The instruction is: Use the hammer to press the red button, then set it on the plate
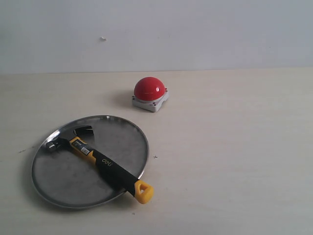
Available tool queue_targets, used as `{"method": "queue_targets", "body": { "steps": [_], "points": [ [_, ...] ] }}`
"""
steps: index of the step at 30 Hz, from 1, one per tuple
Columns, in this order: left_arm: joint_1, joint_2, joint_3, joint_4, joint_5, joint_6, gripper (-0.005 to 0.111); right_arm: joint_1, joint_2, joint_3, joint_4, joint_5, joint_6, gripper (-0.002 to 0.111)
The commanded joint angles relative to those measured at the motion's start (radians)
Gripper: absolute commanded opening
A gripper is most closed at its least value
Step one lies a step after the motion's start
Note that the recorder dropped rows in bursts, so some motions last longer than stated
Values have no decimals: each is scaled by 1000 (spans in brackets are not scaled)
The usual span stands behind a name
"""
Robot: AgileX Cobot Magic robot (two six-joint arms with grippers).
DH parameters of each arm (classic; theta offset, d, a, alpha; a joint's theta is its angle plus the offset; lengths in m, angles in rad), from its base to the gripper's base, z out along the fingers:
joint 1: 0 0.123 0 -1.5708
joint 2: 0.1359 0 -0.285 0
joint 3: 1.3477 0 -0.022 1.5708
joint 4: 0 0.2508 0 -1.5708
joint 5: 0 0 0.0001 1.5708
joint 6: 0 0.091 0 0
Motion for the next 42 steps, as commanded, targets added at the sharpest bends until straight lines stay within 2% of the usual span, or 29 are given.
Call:
{"method": "queue_targets", "body": {
  "steps": [1, 5, 14, 22, 26, 42],
  "points": [
    [-5, -67, 2, 1, 73, 30, 0, -4, -3, 4, 1, -3, -6, 21],
    [-4, -191, 2, 1, 310, 30, 0, -4, -3, 4, 1, -3, -6, 21],
    [-4, -459, 2, 1, 528, 32, 0, -4, -3, 4, 1, -3, -6, 21],
    [-4, -466, 2, 1, 624, 34, 0, -4, -3, 4, 1, -3, -6, 21],
    [-4, -466, 2, 1, 749, 34, 0, -4, -3, 4, 1, -3, -6, 21],
    [-4, -466, 2, 1, 744, 30, 0, -4, -3, 4, 1, -3, -6, 21]
  ]
}}
